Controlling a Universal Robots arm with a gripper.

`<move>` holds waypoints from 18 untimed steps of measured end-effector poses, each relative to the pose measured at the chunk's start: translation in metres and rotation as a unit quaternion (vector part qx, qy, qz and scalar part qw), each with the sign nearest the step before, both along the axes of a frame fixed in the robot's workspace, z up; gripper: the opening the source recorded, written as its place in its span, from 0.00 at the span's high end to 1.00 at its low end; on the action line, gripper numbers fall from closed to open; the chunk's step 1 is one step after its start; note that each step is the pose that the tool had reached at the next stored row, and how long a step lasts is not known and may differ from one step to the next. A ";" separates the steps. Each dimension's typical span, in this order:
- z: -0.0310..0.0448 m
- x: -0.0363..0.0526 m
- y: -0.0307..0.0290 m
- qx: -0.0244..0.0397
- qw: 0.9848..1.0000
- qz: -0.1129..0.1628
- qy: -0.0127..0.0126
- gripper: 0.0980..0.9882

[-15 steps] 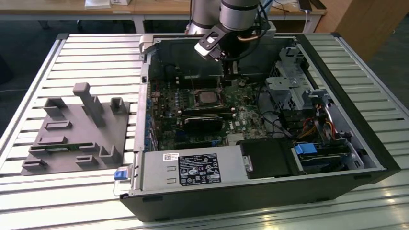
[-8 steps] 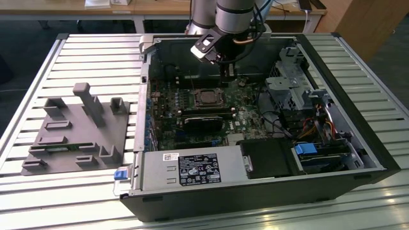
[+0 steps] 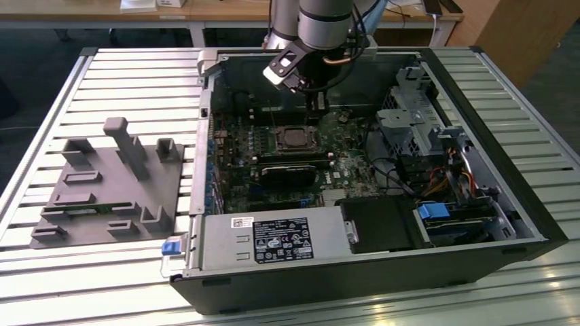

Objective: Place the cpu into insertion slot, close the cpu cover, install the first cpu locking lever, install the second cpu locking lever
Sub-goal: 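Close the cpu cover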

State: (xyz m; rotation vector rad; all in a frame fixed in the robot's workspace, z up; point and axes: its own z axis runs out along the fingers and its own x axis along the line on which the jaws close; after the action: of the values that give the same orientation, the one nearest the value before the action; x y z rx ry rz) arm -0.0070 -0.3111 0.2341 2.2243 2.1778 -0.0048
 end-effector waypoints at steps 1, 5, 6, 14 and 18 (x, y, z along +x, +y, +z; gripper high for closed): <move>0.0000 -0.0020 0.0000 0.000 1.000 0.000 0.000 0.99; -0.0001 -0.0088 0.0000 0.000 1.000 0.000 0.000 0.99; -0.0001 -0.0097 0.0000 0.000 1.000 0.000 0.000 0.99; -0.0001 -0.0201 0.0000 0.000 1.000 0.000 0.000 0.99; -0.0001 -0.0246 0.0000 0.000 1.000 0.000 0.000 0.99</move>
State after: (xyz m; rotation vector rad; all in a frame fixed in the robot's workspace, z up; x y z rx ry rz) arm -0.0315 -0.3111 0.2341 2.2242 2.1778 -0.0049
